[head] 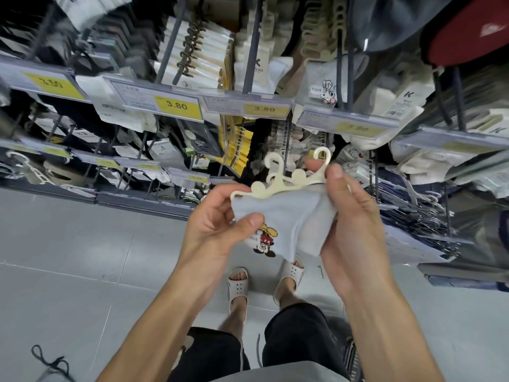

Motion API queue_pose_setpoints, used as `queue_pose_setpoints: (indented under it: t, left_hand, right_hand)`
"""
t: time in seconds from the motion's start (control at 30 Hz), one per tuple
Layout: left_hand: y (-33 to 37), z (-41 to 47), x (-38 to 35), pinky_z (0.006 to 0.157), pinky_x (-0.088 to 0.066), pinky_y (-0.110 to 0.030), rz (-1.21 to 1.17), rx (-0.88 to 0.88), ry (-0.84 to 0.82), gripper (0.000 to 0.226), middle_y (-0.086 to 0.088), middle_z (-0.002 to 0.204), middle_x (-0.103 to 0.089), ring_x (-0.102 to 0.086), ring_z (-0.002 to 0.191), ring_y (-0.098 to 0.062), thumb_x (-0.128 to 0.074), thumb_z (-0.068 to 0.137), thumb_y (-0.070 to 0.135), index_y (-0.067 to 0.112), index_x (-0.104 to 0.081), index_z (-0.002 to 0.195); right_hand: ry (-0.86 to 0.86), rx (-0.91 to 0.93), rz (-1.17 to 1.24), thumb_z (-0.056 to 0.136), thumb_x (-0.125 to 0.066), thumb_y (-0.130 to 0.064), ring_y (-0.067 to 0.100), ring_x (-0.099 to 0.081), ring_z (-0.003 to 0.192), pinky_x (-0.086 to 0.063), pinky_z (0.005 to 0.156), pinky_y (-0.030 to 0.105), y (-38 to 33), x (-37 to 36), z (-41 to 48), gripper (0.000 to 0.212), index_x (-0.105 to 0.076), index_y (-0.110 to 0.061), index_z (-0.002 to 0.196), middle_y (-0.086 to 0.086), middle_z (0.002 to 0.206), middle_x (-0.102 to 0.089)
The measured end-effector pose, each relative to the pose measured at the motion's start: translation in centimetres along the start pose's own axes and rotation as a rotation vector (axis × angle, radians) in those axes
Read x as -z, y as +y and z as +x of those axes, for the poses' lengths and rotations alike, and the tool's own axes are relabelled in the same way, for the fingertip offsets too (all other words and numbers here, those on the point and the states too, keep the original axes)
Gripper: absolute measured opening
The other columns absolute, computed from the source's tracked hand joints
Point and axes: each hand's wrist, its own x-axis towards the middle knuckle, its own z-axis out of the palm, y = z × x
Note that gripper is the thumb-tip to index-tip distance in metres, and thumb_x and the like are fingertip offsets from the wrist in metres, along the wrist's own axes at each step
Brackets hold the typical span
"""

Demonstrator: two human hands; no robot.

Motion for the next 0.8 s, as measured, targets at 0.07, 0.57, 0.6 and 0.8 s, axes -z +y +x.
queue_pose_setpoints:
  t: [0.07, 0.57, 0.6, 0.8]
  left_hand:
    - [0.4, 0.1, 0.0, 0.069, -0.054, -0.019, 0.130, -0.012, -0.017, 0.030, 0.005, 0.089, -0.072, -0.065, 0.080, -0.008, -0.081, 0.067, 0.013, 0.034, -0.073, 0.087]
    - [-0.4, 2.2, -2.4, 0.073, -0.059, -0.037, 0.566, -0.098, 0.006, 0.022, 0.008, 0.088, -0.071, -0.069, 0.086, -0.013, -0.076, 0.079, 0.030, 0.041, -0.060, 0.090]
    - [-0.6, 2.3, -2.6, 0.082, -0.058, -0.041, 0.611, -0.116, 0.021, 0.024, 0.009, 0.094, -0.071, -0.068, 0.094, -0.012, -0.074, 0.083, 0.027, 0.041, -0.060, 0.095]
    - [2.6, 5.0, -2.6, 0.096, -0.042, -0.013, 0.954, -0.606, 0.239, 0.026, 0.014, 0.111, -0.060, -0.054, 0.107, 0.008, -0.060, 0.090, 0.011, 0.021, -0.063, 0.115]
  right_hand:
    - [0.000, 0.072, -0.118, 0.084, -0.062, -0.033, 0.013, -0.069, 0.074, -0.056, 0.067, 0.029, -0.4, -0.1, 0.0, 0.021, -0.078, -0.022, 0.092, -0.001, 0.083, -0.075]
    - [-0.123, 0.224, -0.420, 0.088, -0.071, -0.017, 0.008, -0.061, 0.068, -0.050, 0.058, 0.020, -0.3, 2.3, 1.9, 0.015, -0.071, -0.030, 0.082, -0.006, 0.081, -0.071]
    - [-0.065, 0.222, -0.426, 0.089, -0.070, -0.016, 0.007, -0.059, 0.063, -0.046, 0.052, 0.017, -0.1, 2.9, 2.5, 0.016, -0.070, -0.029, 0.080, -0.007, 0.077, -0.069]
    - [0.299, 0.395, -0.396, 0.092, -0.063, -0.003, -0.004, -0.063, 0.060, -0.048, 0.048, 0.013, -0.4, 4.5, 9.0, 0.018, -0.066, -0.019, 0.084, -0.019, 0.069, -0.070]
